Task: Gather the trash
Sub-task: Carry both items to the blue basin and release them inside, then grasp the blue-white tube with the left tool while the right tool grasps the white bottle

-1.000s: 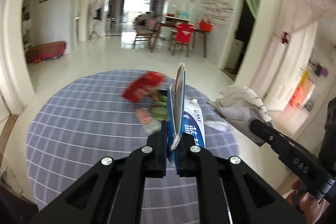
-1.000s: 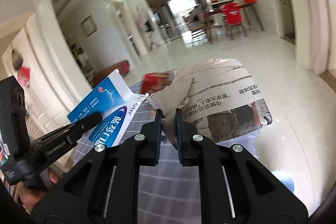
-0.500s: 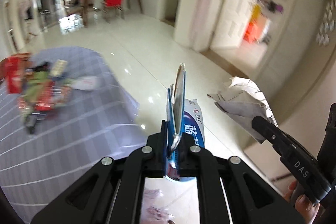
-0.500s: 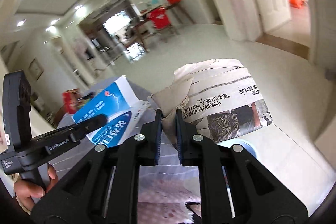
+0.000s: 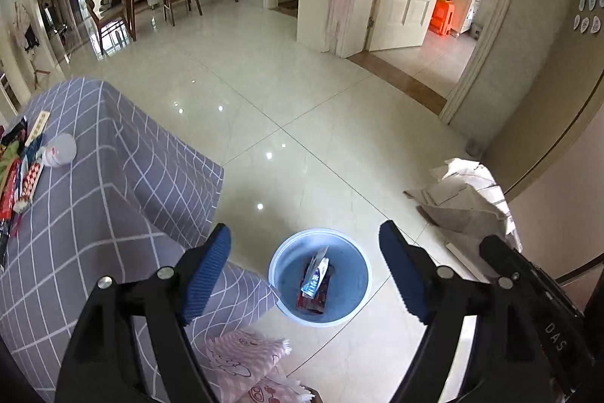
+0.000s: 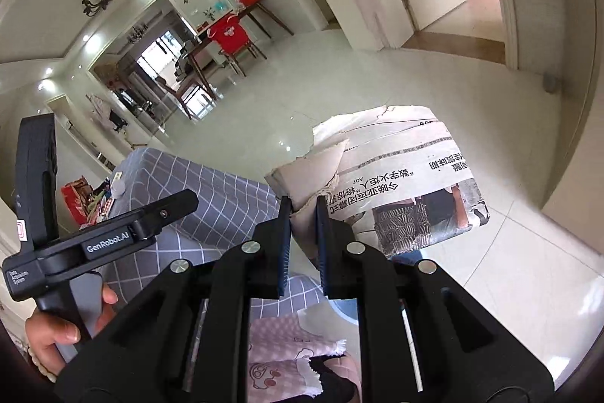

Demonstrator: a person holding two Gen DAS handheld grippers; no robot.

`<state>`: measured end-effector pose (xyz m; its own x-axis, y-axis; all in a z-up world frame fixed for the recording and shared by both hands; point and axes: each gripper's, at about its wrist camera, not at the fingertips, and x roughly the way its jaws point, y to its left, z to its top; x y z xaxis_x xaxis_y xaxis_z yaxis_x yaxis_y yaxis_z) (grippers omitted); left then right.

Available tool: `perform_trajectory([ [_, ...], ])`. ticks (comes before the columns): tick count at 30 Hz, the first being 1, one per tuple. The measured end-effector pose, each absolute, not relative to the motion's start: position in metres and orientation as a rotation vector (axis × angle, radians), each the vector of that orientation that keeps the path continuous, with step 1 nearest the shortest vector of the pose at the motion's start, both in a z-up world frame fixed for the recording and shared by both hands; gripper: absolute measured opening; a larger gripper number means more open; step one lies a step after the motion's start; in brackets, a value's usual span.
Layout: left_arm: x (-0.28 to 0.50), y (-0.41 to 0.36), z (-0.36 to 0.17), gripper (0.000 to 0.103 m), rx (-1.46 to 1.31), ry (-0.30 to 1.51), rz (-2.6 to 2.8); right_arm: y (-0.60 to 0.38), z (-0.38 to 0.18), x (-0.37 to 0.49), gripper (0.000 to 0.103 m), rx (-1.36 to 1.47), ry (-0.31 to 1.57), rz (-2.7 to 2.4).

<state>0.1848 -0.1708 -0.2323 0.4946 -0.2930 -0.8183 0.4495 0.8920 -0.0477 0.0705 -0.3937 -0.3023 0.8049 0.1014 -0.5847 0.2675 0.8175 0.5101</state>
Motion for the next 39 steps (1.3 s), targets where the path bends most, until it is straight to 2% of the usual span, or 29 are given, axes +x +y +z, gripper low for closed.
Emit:
perform_trajectory([
  [17,0.185,-0.125,-0.214,0.079,0.127,0.918,-0.365,-0.363,-0.306,0.104,0.014,0.617,0.678,0.010],
  [19,0.185,-0.122,-0.209,0.079,0.123,0.907,-0.360,-0.364,-0.307,0.108,0.021,0.632,0.665,0.025],
  [20,0.185,-0.120,-0.207,0.079,0.122,0.903,-0.357,-0.364,-0.309,0.111,0.040,0.633,0.664,0.017],
  [21,0.186,-0.119,-0.206,0.079,0.122,0.902,-0.354,-0.364,-0.311,0.114,0.066,0.633,0.672,0.003],
  [22,0.186,-0.117,-0.204,0.079,0.123,0.900,-0.350,-0.365,-0.313,0.116,0.068,0.632,0.676,-0.019],
  [39,0.166,-0.074,-0.178,0.079,0.155,0.835,-0.272,-0.317,-0.271,0.109,0.068,0.555,0.660,0.073],
])
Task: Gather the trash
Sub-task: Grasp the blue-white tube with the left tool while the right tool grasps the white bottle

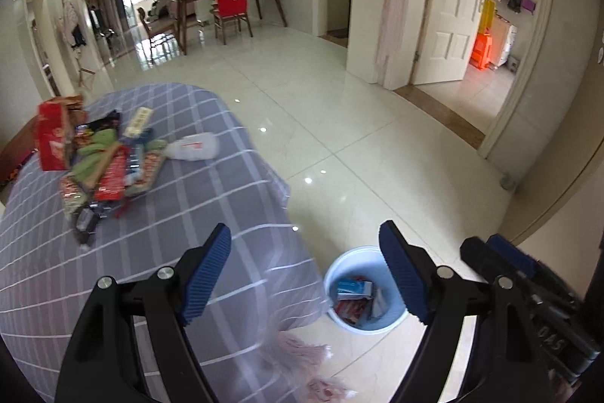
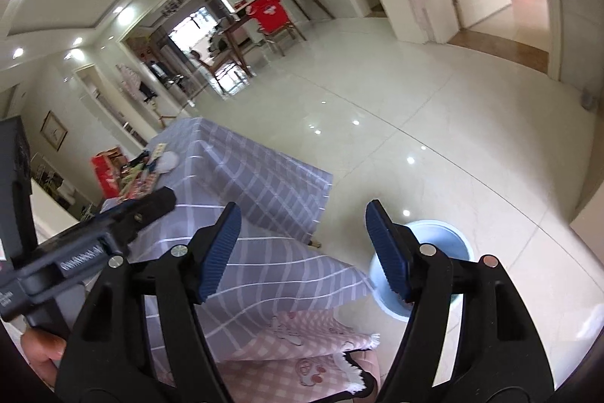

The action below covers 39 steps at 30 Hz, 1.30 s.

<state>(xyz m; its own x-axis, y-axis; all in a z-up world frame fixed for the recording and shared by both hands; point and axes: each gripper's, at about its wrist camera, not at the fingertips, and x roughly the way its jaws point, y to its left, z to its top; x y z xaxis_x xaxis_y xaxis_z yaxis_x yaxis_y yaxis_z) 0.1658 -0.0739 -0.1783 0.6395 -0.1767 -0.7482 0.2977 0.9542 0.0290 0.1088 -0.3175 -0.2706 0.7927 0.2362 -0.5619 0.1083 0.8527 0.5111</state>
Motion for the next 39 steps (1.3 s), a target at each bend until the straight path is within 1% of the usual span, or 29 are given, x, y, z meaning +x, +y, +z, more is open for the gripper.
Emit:
perform_trajectory([
  [5,0.165,-0.031,-0.171,0.079,0.154,0.816,-0.171,-0.282,-0.256,0.123,0.068,0.516,0.661,0.148],
  [13,0.179,0.064,-0.164,0.079,0.025,0.830,-0.055,-0.211,-0.236,0.162,0.068,0.406,0.676,0.274],
  [19,0.197,0.097,-0.159,0.079,-0.014,0.825,-0.074,-0.171,-0.235,0.195,0.068,0.305,0.692,0.304],
  [21,0.202,0.093,-0.158,0.074,0.002,0.820,-0.097,-0.163,-0.235,0.206,0.068,0.269,0.697,0.298],
  [22,0.205,0.090,-0.158,0.068,0.016,0.819,-0.111,-0.161,-0.235,0.209,0.068,0.261,0.696,0.295],
  [23,0.211,0.085,-0.160,0.064,0.034,0.827,-0.129,-0.159,-0.235,0.213,0.068,0.251,0.694,0.290],
  [24,0.216,0.082,-0.161,0.063,0.043,0.835,-0.141,-0.158,-0.236,0.219,0.068,0.243,0.696,0.285],
  [26,0.229,0.076,-0.166,0.054,0.050,0.847,-0.155,-0.159,-0.236,0.227,0.068,0.244,0.698,0.286],
  [28,0.239,0.074,-0.169,0.051,0.046,0.857,-0.163,-0.160,-0.236,0.234,0.068,0.239,0.700,0.281],
  [32,0.259,0.066,-0.167,0.051,0.032,0.850,-0.191,-0.163,-0.239,0.250,0.068,0.235,0.703,0.273],
  [33,0.263,0.063,-0.167,0.049,0.039,0.851,-0.197,-0.163,-0.239,0.254,0.068,0.236,0.704,0.272],
  [34,0.271,0.058,-0.169,0.041,0.053,0.863,-0.202,-0.164,-0.239,0.258,0.068,0.238,0.704,0.273],
  [35,0.275,0.056,-0.171,0.036,0.060,0.873,-0.205,-0.165,-0.240,0.261,0.068,0.239,0.705,0.274],
  [39,0.294,0.047,-0.181,0.028,0.077,0.911,-0.207,-0.163,-0.242,0.273,0.068,0.234,0.713,0.284],
])
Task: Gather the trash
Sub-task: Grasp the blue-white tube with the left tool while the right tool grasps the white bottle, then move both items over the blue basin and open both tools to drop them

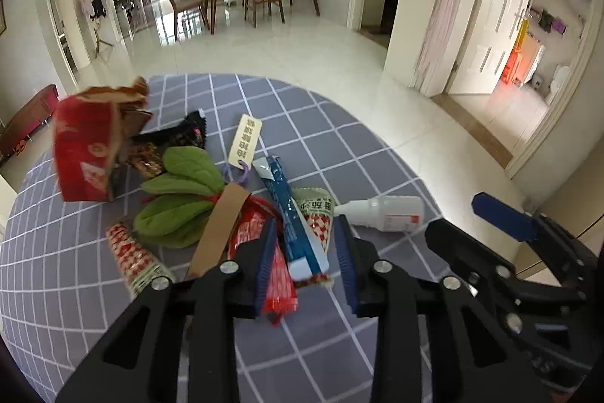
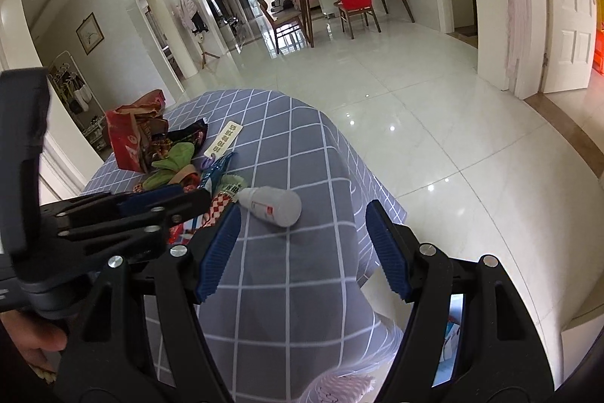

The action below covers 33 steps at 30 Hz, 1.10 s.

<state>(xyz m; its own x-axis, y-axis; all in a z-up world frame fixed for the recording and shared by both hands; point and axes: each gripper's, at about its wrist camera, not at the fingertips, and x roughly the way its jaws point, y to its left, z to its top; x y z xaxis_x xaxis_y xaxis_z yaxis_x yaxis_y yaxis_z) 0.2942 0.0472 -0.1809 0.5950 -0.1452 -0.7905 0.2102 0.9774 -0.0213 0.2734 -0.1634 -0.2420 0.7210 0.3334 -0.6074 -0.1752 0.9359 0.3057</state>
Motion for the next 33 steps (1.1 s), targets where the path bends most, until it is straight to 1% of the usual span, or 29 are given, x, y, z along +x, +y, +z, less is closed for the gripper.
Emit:
perform_trajectory([
  [2,0.301,0.046,-0.185,0.017,0.079,0.923,-0.203,-0.161,-0.244,0.279,0.068,0.226,0.723,0.294],
  [8,0.293,0.064,-0.180,0.012,-0.009,0.895,-0.201,-0.145,-0.249,0.291,0.066,0.181,0.755,0.346],
  [12,0.281,0.073,-0.172,0.012,-0.041,0.856,-0.196,-0.128,-0.254,0.301,0.056,0.126,0.790,0.371],
  [13,0.279,0.074,-0.171,0.012,-0.046,0.852,-0.196,-0.124,-0.255,0.303,0.054,0.104,0.789,0.368],
  [15,0.275,0.080,-0.167,0.012,-0.056,0.840,-0.190,-0.119,-0.255,0.305,0.039,0.059,0.788,0.358],
  [19,0.264,0.088,-0.160,0.011,-0.062,0.824,-0.183,-0.115,-0.253,0.306,0.039,0.028,0.781,0.371],
  [25,0.242,0.091,-0.145,0.011,-0.067,0.800,-0.187,-0.125,-0.239,0.280,0.038,0.100,0.732,0.393],
  [33,0.206,0.050,-0.132,0.011,-0.047,0.790,-0.294,-0.181,-0.219,0.222,0.038,0.259,0.666,0.359],
])
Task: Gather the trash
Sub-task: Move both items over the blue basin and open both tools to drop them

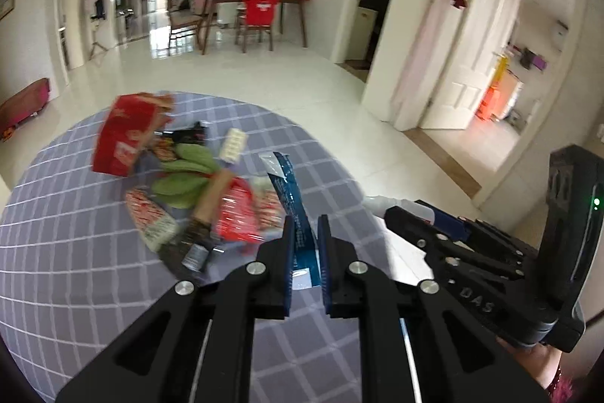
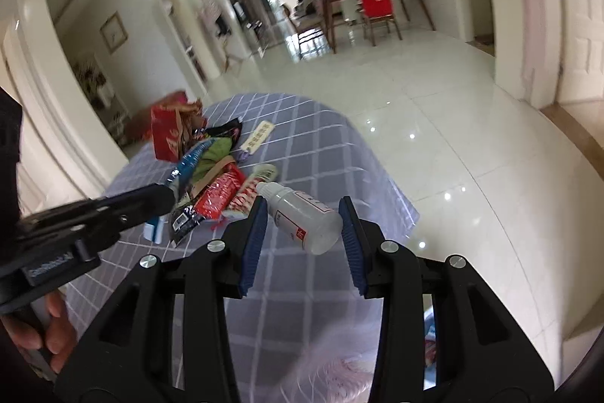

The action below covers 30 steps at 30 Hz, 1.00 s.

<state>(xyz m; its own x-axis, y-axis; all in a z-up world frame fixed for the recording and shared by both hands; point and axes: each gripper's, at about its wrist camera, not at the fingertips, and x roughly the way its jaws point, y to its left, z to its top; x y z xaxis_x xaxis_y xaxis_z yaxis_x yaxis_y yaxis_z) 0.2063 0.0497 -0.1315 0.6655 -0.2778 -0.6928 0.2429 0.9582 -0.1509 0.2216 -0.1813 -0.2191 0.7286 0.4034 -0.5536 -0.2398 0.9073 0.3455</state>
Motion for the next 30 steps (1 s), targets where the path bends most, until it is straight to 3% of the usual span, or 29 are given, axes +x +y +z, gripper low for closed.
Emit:
perform_trajectory([
  [13,0.176,-0.094,-0.167,0.011,0.063,0.869,-0.560,-0.315,-0.242,0.130,0.040,0.425,0.637,0.092],
  [14,0.176,-0.105,-0.173,0.011,0.080,0.882,-0.570,-0.323,-0.247,0.128,0.051,0.448,0.637,0.084],
  [15,0.176,-0.112,-0.177,0.011,0.092,0.890,-0.575,-0.331,-0.252,0.128,0.076,0.473,0.634,0.081],
  [16,0.177,-0.118,-0.182,0.011,0.106,0.899,-0.579,-0.340,-0.260,0.128,0.080,0.497,0.637,0.064],
  [30,0.170,-0.180,-0.221,0.012,0.215,0.994,-0.625,-0.389,-0.297,0.098,0.080,0.552,0.678,-0.058],
])
